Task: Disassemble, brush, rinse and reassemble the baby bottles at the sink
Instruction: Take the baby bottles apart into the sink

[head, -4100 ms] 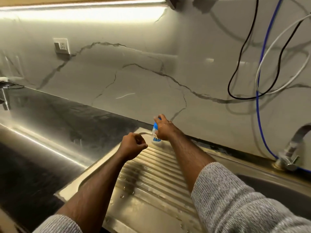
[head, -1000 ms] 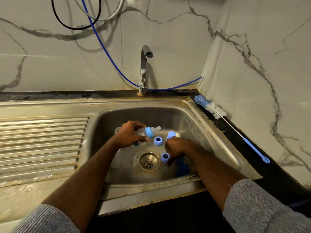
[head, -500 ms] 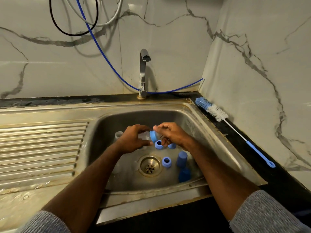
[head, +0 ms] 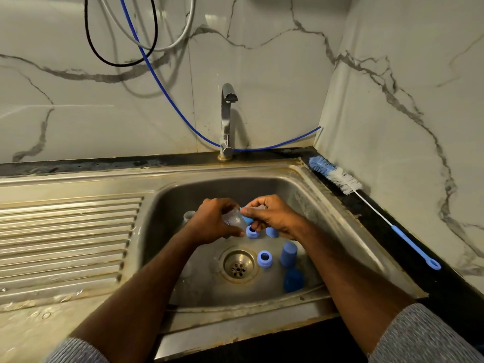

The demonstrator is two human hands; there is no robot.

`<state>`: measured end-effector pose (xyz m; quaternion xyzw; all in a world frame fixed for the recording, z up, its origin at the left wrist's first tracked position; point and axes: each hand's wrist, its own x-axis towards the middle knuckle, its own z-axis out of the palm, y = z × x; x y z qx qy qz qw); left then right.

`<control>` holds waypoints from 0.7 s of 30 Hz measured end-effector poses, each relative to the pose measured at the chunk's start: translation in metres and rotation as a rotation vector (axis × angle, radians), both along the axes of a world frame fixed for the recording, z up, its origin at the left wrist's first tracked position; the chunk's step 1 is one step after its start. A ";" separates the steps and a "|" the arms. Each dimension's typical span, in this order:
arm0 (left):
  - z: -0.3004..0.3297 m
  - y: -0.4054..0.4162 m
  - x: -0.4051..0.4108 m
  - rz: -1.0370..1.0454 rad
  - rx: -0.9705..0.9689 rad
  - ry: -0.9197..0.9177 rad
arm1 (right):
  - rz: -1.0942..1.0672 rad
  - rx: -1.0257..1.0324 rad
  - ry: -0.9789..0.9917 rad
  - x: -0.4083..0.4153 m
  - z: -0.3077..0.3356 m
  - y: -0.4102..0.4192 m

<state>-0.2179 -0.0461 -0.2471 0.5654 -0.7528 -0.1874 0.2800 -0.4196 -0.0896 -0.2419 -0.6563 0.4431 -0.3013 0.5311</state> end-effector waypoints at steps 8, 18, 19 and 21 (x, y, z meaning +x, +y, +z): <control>0.001 -0.004 0.013 -0.049 0.089 0.080 | 0.083 -0.054 0.000 0.004 0.005 0.005; 0.005 0.002 0.035 -0.136 0.419 0.355 | 0.208 -0.227 0.139 0.006 0.007 0.012; 0.003 0.003 0.038 -0.129 0.437 0.364 | 0.246 -0.245 0.146 0.006 0.007 0.012; 0.001 0.004 0.039 -0.112 0.433 0.359 | 0.285 -0.260 0.133 0.006 0.007 0.013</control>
